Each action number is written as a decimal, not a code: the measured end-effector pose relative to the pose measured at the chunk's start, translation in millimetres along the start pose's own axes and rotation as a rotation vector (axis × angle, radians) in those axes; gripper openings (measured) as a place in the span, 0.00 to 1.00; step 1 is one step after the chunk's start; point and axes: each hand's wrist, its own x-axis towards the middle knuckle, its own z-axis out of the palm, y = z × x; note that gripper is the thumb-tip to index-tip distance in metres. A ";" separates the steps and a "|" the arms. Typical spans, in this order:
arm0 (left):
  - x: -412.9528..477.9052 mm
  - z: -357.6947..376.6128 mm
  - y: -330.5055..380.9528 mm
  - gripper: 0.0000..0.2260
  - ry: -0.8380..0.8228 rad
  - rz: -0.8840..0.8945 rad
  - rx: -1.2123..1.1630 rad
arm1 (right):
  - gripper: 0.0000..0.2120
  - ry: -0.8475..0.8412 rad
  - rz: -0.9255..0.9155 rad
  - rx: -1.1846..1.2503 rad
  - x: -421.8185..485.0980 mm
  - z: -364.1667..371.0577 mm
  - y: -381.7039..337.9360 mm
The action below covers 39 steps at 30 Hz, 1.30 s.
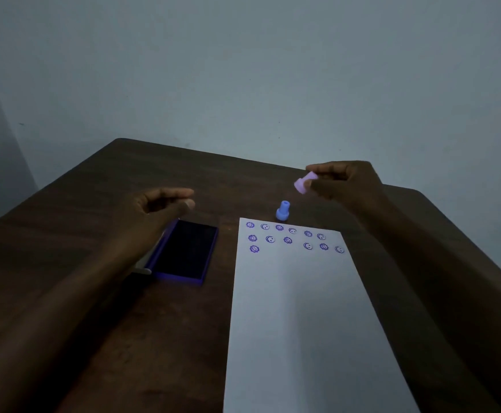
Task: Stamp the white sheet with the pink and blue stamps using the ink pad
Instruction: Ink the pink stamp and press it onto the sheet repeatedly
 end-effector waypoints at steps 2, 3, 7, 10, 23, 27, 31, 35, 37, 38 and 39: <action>0.9 -0.2 -1.1 0.08 -0.005 -0.005 0.004 | 0.10 0.010 -0.008 -0.111 6.9 -1.9 12.2; 1.4 0.0 -1.9 0.08 -0.007 -0.004 0.006 | 0.12 0.019 -0.007 -0.149 9.9 -1.8 17.3; 3.5 -1.0 -4.4 0.08 0.012 -0.011 0.010 | 0.13 0.030 -0.015 -0.235 18.6 1.8 31.5; 4.2 -1.9 -6.1 0.08 0.019 -0.022 0.014 | 0.11 0.024 -0.010 -0.250 23.5 6.0 37.8; 5.6 -1.9 -7.8 0.07 0.021 -0.001 0.017 | 0.09 -0.048 -0.131 -0.281 46.4 46.4 12.5; 6.1 -1.6 -8.2 0.07 0.023 -0.002 0.014 | 0.10 -0.108 -0.140 -0.309 51.4 65.6 9.1; 5.0 -1.4 -7.2 0.07 0.022 0.010 0.013 | 0.09 -0.173 -0.137 -0.348 46.9 83.0 9.4; 6.5 -1.7 -8.5 0.07 0.025 0.022 0.018 | 0.08 -0.199 -0.089 -0.410 43.3 93.6 17.9; 7.4 -2.2 -9.2 0.07 0.021 0.020 0.012 | 0.08 -0.203 -0.097 -0.448 43.4 97.5 22.7; 7.9 -2.5 -9.6 0.07 0.019 0.020 0.014 | 0.08 -0.205 -0.095 -0.455 43.6 98.7 24.3; 8.3 -2.6 -10.2 0.07 0.019 0.021 0.016 | 0.08 -0.204 -0.096 -0.464 43.0 99.7 25.9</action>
